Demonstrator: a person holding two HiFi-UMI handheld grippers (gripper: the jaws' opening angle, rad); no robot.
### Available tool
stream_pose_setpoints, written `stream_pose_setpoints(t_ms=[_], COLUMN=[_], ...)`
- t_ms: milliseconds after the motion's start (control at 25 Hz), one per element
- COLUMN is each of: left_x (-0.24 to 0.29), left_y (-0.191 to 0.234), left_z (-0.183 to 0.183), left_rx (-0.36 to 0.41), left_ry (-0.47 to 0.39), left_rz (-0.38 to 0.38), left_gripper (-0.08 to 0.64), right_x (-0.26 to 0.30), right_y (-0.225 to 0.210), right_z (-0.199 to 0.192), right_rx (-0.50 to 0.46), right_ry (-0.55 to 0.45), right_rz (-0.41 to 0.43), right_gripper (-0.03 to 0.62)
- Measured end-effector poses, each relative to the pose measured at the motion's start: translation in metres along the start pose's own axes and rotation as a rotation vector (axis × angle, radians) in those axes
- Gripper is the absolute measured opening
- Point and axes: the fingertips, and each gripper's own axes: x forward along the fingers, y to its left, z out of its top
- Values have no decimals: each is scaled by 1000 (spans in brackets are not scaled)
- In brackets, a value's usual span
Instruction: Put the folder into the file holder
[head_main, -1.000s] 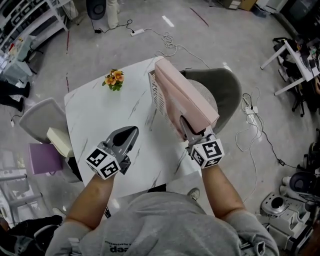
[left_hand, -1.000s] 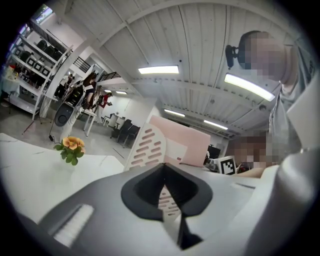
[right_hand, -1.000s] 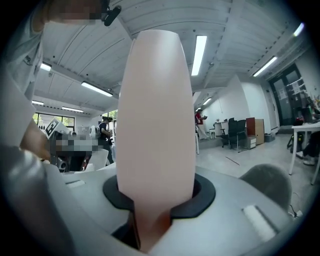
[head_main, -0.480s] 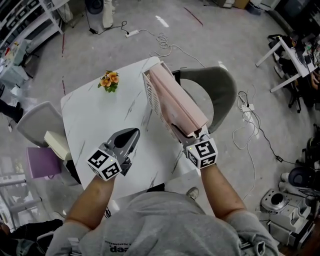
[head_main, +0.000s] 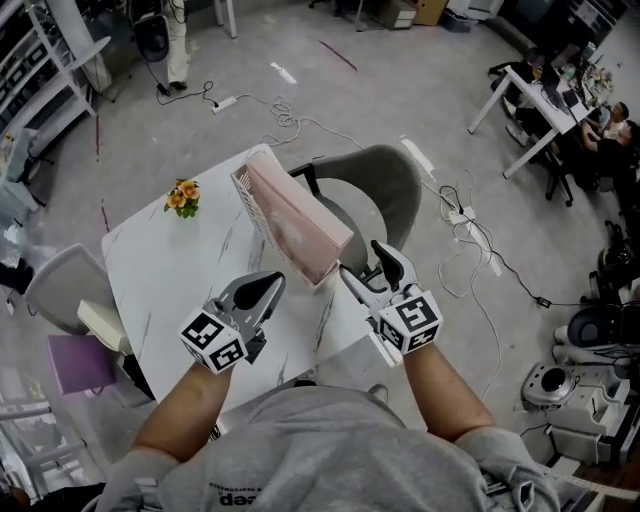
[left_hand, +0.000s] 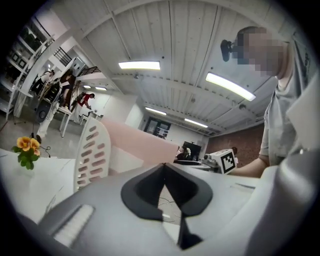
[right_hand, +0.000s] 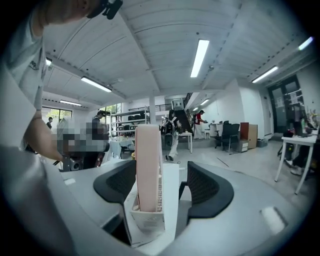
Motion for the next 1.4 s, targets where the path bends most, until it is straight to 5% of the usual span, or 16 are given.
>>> stream_pose_setpoints(t_ms=[640,1040,1200,1400], left_x=[141,201,209,211], left_y=[-203,-312,-322,-317], left_z=[22,14,14,15], left_rx=[96,124,141,140], left_ry=[-13,-21,-16,-15], left_rz=[-226,-307,-311,-290], left_gripper=[60,58,58,58], right_x=[-291,-432,-456,-462], right_y=[-137,-182,-192,-200], right_z=[73,58,51,45], right_rx=[92,125,142,162], right_ry=[-136,-96,-105,-104], right_rz=[-275,-373,-421,-435], right_gripper=[293,99,13,3])
